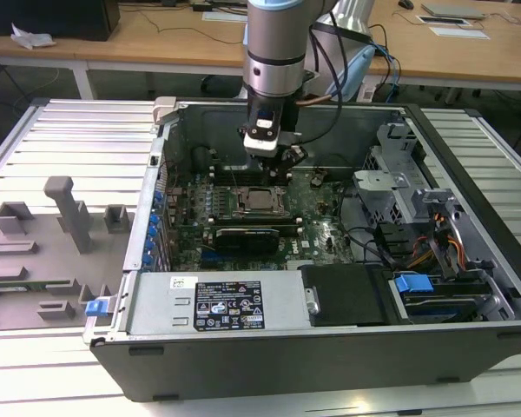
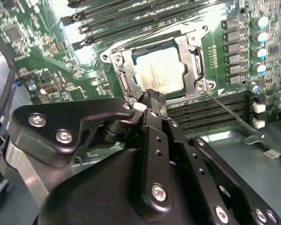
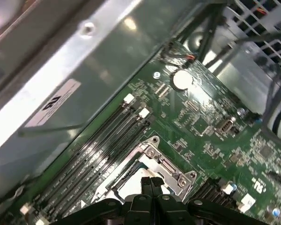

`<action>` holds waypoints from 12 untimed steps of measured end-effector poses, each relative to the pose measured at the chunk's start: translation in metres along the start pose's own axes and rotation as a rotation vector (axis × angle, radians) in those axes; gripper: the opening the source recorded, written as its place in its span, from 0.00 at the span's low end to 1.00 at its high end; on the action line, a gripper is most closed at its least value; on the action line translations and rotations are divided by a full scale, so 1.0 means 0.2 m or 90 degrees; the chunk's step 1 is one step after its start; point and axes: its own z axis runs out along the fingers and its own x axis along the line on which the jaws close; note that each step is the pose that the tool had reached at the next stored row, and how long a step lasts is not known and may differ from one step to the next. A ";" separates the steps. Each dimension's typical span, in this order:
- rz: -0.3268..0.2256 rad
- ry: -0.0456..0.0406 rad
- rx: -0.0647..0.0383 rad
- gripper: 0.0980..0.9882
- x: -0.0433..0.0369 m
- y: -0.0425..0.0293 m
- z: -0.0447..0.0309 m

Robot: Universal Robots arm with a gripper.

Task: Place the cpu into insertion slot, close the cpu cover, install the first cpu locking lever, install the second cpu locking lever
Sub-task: 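Close the cpu cover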

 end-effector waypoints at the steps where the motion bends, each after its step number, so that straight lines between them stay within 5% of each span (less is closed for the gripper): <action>1: -0.016 0.0002 0.000 0.01 0.000 0.000 0.000; 7: -0.153 0.0033 -0.004 0.01 0.001 0.000 0.000; 12: -0.222 0.0050 -0.007 0.01 0.001 0.000 0.001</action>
